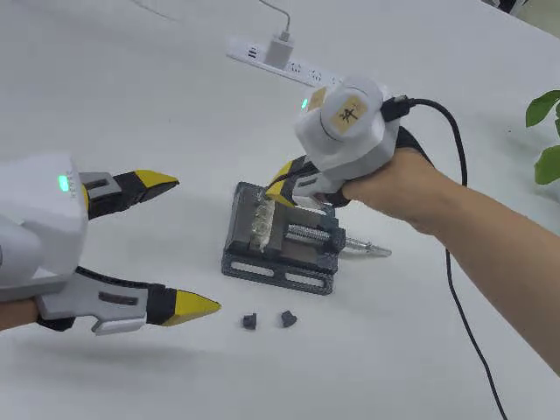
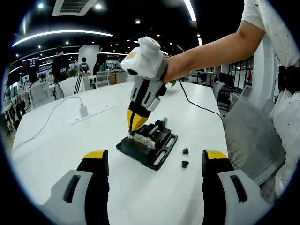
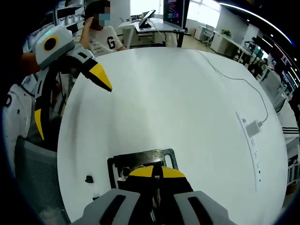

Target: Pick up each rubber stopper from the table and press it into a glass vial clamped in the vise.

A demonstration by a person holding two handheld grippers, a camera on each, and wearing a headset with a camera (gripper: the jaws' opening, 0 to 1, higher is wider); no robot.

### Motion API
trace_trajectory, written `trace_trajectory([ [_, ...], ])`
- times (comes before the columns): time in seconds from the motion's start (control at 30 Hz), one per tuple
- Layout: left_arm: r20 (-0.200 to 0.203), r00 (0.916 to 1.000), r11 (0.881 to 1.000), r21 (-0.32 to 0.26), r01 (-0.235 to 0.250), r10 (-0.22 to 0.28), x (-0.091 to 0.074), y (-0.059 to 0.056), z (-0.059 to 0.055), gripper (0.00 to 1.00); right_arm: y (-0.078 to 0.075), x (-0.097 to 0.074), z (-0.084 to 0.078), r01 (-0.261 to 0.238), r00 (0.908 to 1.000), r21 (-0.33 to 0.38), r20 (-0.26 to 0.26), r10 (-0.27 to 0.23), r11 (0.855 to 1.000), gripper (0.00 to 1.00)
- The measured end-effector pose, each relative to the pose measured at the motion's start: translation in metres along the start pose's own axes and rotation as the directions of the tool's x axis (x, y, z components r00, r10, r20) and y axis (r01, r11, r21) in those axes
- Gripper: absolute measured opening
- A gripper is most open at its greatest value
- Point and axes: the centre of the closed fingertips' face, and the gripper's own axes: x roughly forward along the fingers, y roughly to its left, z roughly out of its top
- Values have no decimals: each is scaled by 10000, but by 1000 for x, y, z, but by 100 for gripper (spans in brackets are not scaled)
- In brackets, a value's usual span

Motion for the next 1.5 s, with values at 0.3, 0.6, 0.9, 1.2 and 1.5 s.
trace_trajectory([
  [0.3,-123,9999,9998,208,27,-25,-3,-4,4,81,5,-18,5,184,9977,341,646,-206,9992,0],
  [0.6,-318,9993,9987,472,200,-186,-6,-13,5,81,9,-52,0,668,9856,925,1492,-802,9935,9],
  [0.9,-679,9967,9954,815,495,-440,-6,-22,5,79,25,-77,-11,1040,9653,1407,2242,-1341,9846,19],
  [1.2,-1146,9902,9882,1213,934,-796,-3,-34,1,75,49,-93,-30,1199,9442,1836,2825,-1692,9757,29],
  [1.5,-1698,9799,9812,1426,1300,-1051,5,-43,-6,69,64,-111,-54,1286,9211,2267,3335,-2010,9654,38],
])
